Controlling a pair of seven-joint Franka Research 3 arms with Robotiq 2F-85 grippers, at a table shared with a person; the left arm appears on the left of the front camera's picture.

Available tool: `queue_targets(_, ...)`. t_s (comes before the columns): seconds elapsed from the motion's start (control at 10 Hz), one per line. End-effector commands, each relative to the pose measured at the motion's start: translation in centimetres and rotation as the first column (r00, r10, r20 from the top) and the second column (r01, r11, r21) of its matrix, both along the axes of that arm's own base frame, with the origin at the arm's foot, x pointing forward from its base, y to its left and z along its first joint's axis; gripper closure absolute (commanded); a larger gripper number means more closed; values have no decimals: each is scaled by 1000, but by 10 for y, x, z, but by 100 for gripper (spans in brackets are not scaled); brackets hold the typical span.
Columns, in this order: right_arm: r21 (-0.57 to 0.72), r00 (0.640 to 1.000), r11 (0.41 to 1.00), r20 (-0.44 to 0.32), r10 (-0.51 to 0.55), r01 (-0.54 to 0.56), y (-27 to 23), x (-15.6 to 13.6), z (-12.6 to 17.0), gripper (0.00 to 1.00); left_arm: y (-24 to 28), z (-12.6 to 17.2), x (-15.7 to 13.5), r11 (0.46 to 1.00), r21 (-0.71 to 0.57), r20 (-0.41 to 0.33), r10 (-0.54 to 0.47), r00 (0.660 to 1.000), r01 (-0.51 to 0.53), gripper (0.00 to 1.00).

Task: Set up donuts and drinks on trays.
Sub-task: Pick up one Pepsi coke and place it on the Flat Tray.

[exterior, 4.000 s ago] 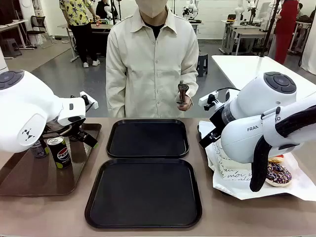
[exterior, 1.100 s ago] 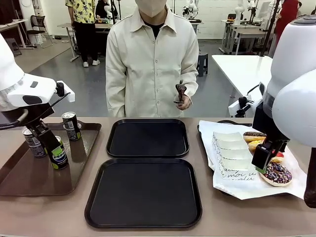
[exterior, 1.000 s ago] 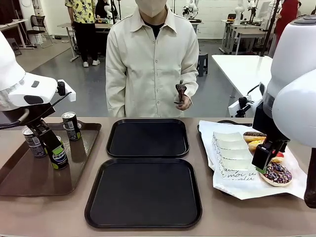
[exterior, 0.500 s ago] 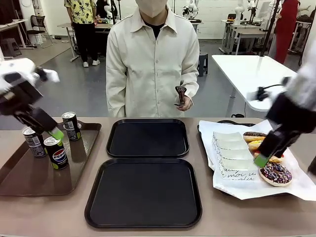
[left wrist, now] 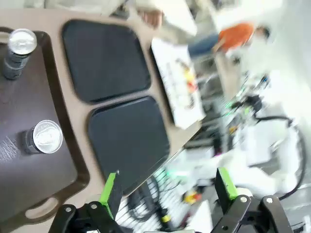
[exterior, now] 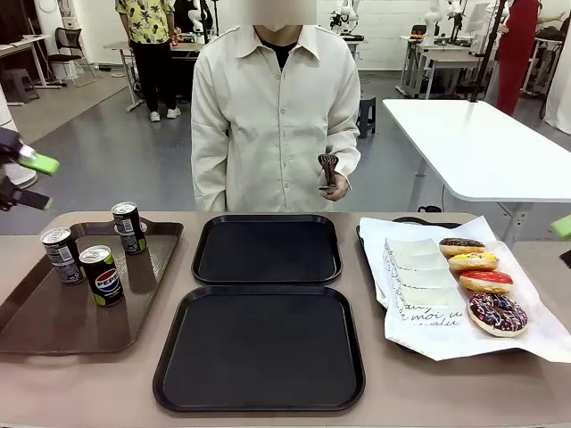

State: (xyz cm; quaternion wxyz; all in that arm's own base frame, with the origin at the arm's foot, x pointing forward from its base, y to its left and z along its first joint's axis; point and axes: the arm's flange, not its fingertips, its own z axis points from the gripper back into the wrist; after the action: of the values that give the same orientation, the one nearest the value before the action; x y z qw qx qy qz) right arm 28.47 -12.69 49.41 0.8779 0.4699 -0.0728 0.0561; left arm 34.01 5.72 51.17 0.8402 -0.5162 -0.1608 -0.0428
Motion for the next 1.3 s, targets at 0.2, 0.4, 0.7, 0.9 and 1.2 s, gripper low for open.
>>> queue_targets(0.2,416,893,803,-50,-448,427,-97,3,-12,0,66,-36,1,974,-131,-117,168,979,-183,0)
queue_targets(0.4,456,882,770,-78,-465,447,-133,-13,-16,0,92,-40,-6,958,-143,-136,228,964,-247,0)
queue_targets(0.7,357,937,868,-176,-302,346,-137,-19,-24,0,117,-35,-12,940,-141,-132,294,947,-312,0)
queue_targets(0.9,286,944,911,-233,-234,296,-122,-13,-23,0,120,-31,-16,942,-103,-126,305,944,-319,0)
queue_targets(1.2,339,936,881,-234,-261,331,-118,-14,-29,0,123,-32,-17,941,-110,-144,303,942,-319,0)
